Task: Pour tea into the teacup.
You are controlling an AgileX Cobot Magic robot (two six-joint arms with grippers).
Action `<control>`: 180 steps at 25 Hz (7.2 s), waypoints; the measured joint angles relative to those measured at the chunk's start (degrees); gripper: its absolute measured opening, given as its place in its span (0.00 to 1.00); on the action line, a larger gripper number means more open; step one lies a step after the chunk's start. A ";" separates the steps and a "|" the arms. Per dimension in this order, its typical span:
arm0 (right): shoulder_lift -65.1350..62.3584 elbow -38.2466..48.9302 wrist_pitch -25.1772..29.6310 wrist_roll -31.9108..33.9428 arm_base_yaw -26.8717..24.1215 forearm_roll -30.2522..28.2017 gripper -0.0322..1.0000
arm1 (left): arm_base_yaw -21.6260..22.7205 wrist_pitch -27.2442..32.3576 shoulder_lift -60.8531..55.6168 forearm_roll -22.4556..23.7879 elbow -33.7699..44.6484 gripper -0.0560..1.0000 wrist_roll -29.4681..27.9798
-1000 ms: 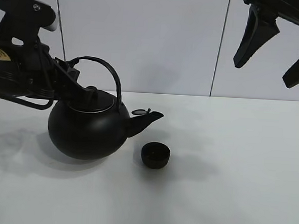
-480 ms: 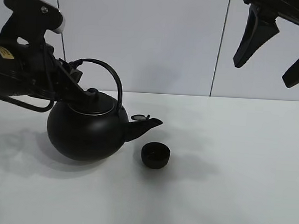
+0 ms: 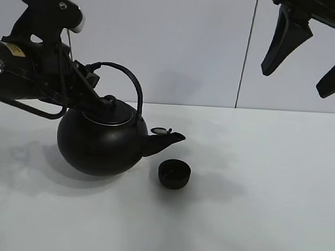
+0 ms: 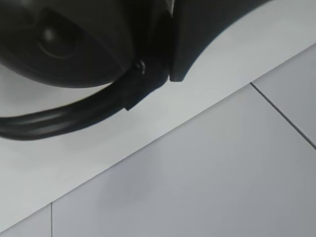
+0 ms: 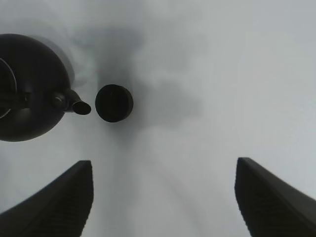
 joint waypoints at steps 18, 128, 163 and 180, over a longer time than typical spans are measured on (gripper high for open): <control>0.00 0.07 -0.75 0.00 0.00 0.00 0.56 | 0.00 0.42 0.00 0.00 0.00 0.16 5.08; 0.00 0.07 -0.80 0.00 0.00 0.00 0.56 | 0.00 4.23 -4.66 -3.33 0.30 0.16 -7.09; 0.00 0.07 -0.93 0.00 0.00 1.13 0.56 | 5.98 -8.34 -6.13 2.70 16.60 0.16 -15.01; 0.00 0.07 -1.08 0.00 0.00 1.30 0.56 | 5.98 -14.78 -2.47 2.58 17.41 0.16 -18.13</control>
